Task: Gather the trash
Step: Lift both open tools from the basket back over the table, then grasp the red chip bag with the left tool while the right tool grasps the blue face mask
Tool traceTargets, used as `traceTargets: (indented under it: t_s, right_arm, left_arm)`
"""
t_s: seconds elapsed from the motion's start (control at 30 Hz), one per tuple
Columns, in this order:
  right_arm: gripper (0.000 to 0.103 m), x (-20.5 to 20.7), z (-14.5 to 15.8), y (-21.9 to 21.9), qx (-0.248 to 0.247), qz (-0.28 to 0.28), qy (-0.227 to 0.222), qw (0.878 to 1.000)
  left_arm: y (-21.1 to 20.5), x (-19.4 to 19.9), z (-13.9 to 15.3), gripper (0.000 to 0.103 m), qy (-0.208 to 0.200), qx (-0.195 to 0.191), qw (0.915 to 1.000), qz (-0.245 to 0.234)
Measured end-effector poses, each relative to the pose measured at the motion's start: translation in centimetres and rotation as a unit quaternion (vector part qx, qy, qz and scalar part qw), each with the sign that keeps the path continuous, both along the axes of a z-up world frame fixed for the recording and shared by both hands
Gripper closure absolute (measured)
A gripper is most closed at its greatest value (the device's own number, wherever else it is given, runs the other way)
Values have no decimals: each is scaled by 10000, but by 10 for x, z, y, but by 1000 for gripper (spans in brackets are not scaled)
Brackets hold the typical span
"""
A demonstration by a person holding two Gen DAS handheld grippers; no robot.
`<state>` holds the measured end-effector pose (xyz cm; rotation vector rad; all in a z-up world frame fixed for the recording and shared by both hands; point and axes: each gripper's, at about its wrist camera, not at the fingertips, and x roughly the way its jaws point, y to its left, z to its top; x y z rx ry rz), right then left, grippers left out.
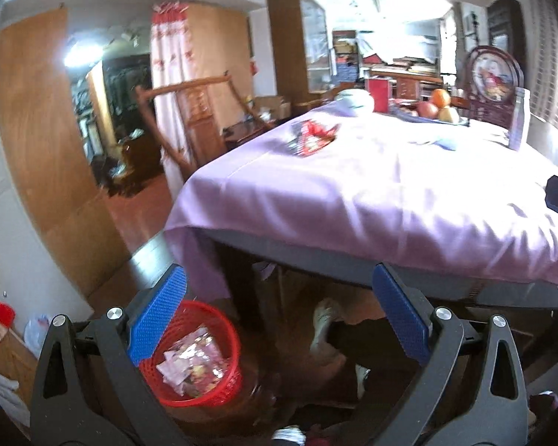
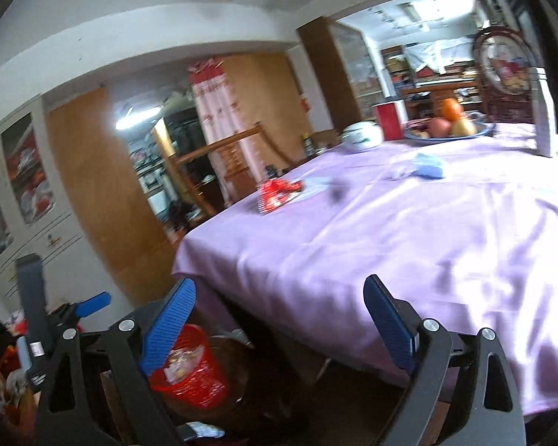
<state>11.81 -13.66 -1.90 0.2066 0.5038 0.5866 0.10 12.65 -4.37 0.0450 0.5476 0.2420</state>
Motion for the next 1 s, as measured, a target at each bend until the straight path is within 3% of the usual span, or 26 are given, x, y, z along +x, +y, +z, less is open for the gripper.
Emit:
traceTargets:
  t_s: [0.23,0.53,0.8,1.0]
  right_arm:
    - [13,-8,-10,-43,241,-451,27,9987]
    - [12,1,-25,-64,117,-810,99,9966]
    - [12,32,-28,-63,-266,-863,260,9956]
    - [12,84,-2,-47,-798,-613,212,9947]
  left_arm:
    - [-40,1,9,7,-158,317,9990,-286]
    - [-53,21,-3,7,2,241,9986,-477]
    - [-50,67,-24,7,328,219,9974,-597]
    - [-41,131,-13,7,453,208,9963,-707]
